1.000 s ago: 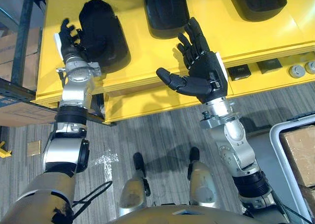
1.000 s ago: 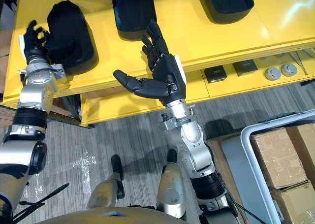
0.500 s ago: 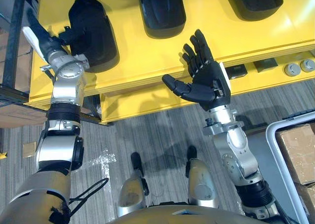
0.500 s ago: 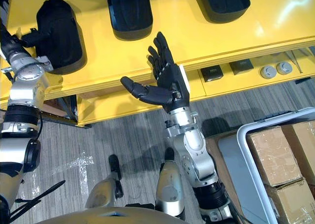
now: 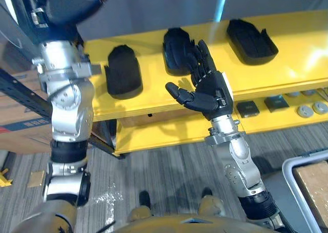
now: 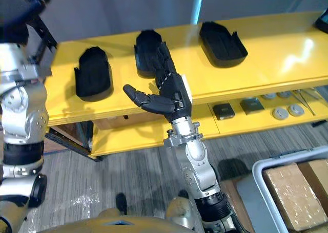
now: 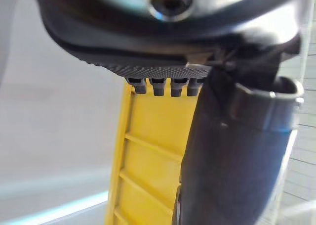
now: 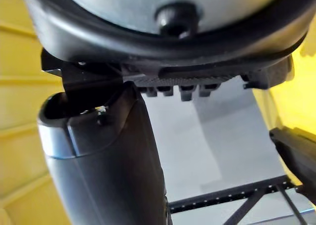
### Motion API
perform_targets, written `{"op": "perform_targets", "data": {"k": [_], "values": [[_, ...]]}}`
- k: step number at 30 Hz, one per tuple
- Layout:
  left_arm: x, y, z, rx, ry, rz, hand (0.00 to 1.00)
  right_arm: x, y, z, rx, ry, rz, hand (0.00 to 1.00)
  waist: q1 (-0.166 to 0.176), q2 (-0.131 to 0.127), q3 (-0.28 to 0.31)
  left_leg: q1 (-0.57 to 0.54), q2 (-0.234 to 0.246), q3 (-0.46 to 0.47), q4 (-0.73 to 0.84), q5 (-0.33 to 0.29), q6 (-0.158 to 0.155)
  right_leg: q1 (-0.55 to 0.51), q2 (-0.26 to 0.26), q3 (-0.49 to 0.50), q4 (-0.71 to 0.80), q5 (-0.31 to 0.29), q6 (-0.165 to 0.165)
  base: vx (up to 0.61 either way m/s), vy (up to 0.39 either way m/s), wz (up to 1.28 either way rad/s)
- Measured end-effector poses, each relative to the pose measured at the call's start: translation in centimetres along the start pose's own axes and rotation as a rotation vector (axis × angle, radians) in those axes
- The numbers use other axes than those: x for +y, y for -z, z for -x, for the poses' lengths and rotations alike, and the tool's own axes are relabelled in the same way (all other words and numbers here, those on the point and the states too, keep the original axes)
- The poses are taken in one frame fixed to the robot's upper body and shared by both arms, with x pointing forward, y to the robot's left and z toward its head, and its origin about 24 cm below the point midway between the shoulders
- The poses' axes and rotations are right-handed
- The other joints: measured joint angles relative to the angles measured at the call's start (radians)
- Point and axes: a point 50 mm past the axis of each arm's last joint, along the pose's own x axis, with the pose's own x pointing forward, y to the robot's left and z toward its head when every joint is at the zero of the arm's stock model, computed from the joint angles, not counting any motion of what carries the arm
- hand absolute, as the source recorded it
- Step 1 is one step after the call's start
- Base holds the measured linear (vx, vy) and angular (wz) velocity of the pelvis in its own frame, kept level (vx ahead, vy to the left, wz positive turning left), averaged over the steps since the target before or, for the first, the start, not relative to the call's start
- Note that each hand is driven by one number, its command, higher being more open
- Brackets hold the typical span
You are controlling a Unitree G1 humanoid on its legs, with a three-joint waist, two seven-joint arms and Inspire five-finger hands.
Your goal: Walk over and take three plastic housings, then place them on the shelf
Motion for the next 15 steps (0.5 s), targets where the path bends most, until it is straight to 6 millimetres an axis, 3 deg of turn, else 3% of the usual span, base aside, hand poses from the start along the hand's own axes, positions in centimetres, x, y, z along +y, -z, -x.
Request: {"op": "perform_targets", "data": {"k": [4,6,9,13,14,15], "values": [[0.7,0.9,4.6,0.111,-0.021,0.09,1.0,0.0,-0.1,0.4,-0.019,0.008,0.164,1.0,0.012,0.001,-0.011,0.005,0.0,0.0,-0.002,-0.009,0.001,0.035,0.005,-0.015,-0.053,0.024,0.002,-0.05,0.023,0.06],[0.9,0.4,7.5,0.152,-0.007,0.091,1.0,-0.9,-0.4,0.8,-0.025,0.014,0.313,1.0,0.024,-0.016,-0.022,0.0,0.001,0.0,-0.004,-0.015,-0.001,0.05,0.009,-0.022,-0.089,0.039,0.005,-0.04,0.019,0.07],[1.1,-0.4,8.8,0.147,0.016,0.066,1.0,-2.6,-1.1,1.1,-0.021,0.034,0.394,1.0,0.051,-0.04,-0.041,-0.011,0.0,-0.006,-0.005,-0.016,-0.001,0.061,0.011,-0.034,-0.118,0.056,0.006,-0.03,0.011,0.11],[1.6,-1.6,10.8,0.135,-0.023,0.061,1.0,-4.5,-1.4,2.1,-0.01,0.141,0.316,1.0,0.055,-0.051,-0.074,-0.018,-0.002,-0.023,-0.005,-0.016,-0.001,0.073,0.012,-0.055,-0.132,0.056,0.006,0.0,0.0,0.13],[1.8,-1.4,13.3,0.193,-0.119,0.103,1.0,-5.3,-0.9,3.5,-0.013,0.309,0.2,1.0,0.074,-0.065,-0.105,-0.027,0.001,-0.04,-0.005,-0.014,-0.002,0.081,0.016,-0.071,-0.134,0.053,0.001,0.02,-0.002,0.03],[1.8,-1.4,13.3,0.193,-0.119,0.103,1.0,-5.3,-0.9,3.5,-0.013,0.309,0.2,1.0,0.074,-0.065,-0.105,-0.027,0.001,-0.04,-0.005,-0.014,-0.002,0.081,0.016,-0.071,-0.134,0.054,0.001,0.0,0.0,0.0]]}}
